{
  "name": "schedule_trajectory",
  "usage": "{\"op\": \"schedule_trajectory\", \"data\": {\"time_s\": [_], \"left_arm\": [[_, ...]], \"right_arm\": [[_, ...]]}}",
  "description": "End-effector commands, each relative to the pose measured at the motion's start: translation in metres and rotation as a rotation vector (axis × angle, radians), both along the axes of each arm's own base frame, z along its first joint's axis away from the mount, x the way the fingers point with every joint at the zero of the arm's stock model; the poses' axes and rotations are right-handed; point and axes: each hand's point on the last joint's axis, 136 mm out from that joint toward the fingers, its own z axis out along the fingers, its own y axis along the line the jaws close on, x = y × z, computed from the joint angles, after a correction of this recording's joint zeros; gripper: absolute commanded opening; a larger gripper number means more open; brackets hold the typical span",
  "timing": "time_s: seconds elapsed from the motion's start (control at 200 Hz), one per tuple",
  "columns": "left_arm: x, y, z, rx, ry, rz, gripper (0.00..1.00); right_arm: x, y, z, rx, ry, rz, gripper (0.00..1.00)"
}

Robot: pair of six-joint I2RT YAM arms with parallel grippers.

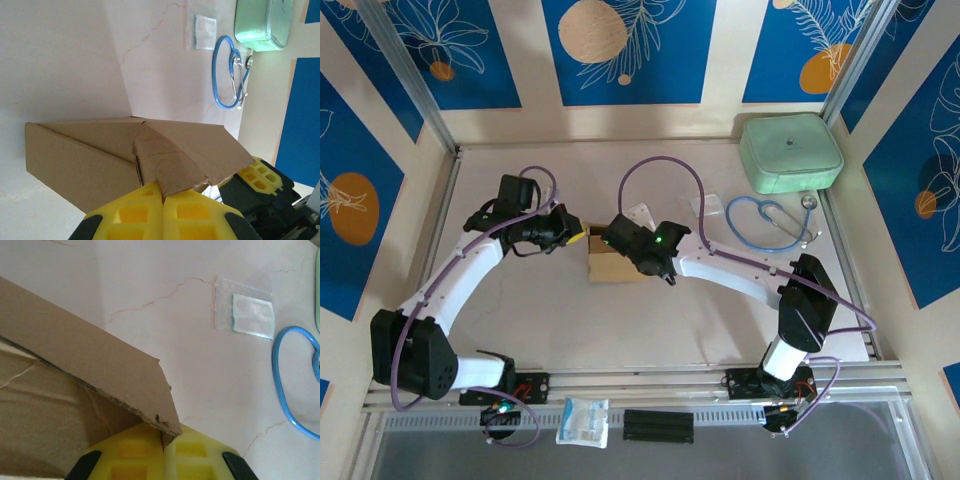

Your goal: Fold the paper box

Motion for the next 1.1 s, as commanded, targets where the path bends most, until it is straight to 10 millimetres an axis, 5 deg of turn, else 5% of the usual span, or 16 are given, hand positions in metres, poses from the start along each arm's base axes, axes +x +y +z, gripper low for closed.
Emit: {"op": "schedule_trajectory", "data": {"time_s": [0.0,0.485,0.725,0.92,1.095], "left_arm": [[0.011,0.0,0.026,-0.06,-0.088,0.01,0.0],[-0.008,-0.003,-0.004,0.048,-0.087,-0.13,0.0],[-0.009,-0.004,-0.01,0.074,-0.075,-0.146,0.0],[-0.011,-0.004,-0.018,0.102,-0.054,-0.155,0.0],[-0.012,0.0,-0.02,0.141,-0.06,-0.153,0.0]], "right_arm": [[-0.022,-0.013,-0.038,-0.122,0.156,0.038,0.0],[-0.018,0.013,0.001,0.232,0.212,0.038,0.24],[-0.021,0.014,0.005,0.372,0.273,0.029,0.32],[-0.025,0.014,0.005,0.401,0.298,0.02,0.52],[-0.022,0.014,0.01,0.474,0.306,0.0,0.54]]}}
